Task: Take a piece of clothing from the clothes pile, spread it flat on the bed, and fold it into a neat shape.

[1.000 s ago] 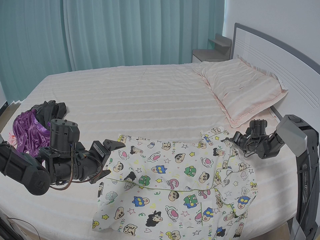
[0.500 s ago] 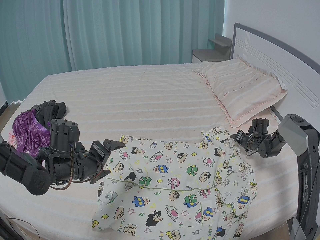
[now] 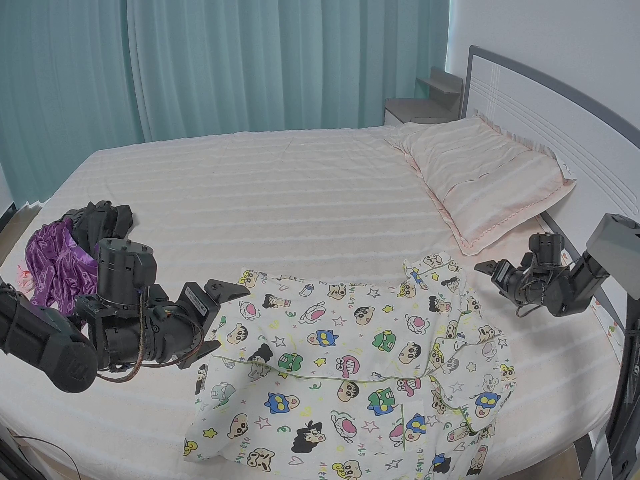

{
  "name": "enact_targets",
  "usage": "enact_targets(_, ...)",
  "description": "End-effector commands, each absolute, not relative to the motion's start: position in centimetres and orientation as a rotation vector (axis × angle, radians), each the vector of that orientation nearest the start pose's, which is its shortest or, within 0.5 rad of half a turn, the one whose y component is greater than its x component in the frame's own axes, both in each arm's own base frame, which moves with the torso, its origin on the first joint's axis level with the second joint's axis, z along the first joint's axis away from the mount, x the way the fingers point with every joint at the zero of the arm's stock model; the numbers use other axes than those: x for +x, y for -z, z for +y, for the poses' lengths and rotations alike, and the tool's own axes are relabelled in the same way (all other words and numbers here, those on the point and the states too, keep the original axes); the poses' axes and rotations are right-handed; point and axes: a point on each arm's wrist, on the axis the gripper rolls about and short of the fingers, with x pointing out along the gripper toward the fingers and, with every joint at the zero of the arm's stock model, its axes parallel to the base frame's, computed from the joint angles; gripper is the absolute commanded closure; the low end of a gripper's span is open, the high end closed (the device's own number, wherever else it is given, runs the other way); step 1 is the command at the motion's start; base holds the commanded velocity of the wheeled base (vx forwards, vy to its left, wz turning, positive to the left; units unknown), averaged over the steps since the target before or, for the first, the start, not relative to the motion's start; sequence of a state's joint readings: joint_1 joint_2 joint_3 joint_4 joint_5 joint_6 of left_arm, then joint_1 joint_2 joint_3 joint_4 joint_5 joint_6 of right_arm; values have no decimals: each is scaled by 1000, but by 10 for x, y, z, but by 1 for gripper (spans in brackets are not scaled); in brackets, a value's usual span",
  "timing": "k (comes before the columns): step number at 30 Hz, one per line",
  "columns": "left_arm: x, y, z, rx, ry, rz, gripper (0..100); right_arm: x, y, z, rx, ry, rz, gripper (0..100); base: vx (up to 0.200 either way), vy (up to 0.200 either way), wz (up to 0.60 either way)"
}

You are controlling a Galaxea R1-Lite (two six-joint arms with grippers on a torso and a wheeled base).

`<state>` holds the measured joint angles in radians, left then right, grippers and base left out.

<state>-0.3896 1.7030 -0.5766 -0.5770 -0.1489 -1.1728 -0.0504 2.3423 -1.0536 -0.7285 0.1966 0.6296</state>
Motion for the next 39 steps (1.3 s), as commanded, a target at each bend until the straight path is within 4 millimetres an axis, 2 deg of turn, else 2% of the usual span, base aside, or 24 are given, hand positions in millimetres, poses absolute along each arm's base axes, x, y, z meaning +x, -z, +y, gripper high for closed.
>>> enact_targets(1,235,-122,-102,-1050,146,784,0,338,-72,-15,777,52,520,0,-200,0,0)
enact_targets(2,233,-119,-100,-1047,137,798,0,321,-79,-15,832,61,498,0,-200,0,0)
enact_targets(6,226,-113,-100,-1041,129,828,0,279,-82,-14,883,85,508,0,-200,0,0)
enact_targets(7,225,-112,-100,-1040,129,830,0,275,-82,-14,884,88,514,0,0,0,0)
enact_targets(9,221,-111,-101,-1035,137,841,0,253,-77,-10,904,99,555,0,0,0,0)
enact_targets(12,220,-113,-100,-1036,139,835,0,237,-76,-2,943,86,586,0,0,0,0)
enact_targets(17,220,-115,-100,-1071,131,832,0,228,-67,12,963,51,651,0,0,0,0)
enact_targets(25,220,-114,-100,-1087,126,840,0,216,-60,19,952,28,690,0,0,0,0)
enact_targets(39,212,-108,-96,-1079,103,867,0,216,-53,22,947,20,726,0,0,200,0)
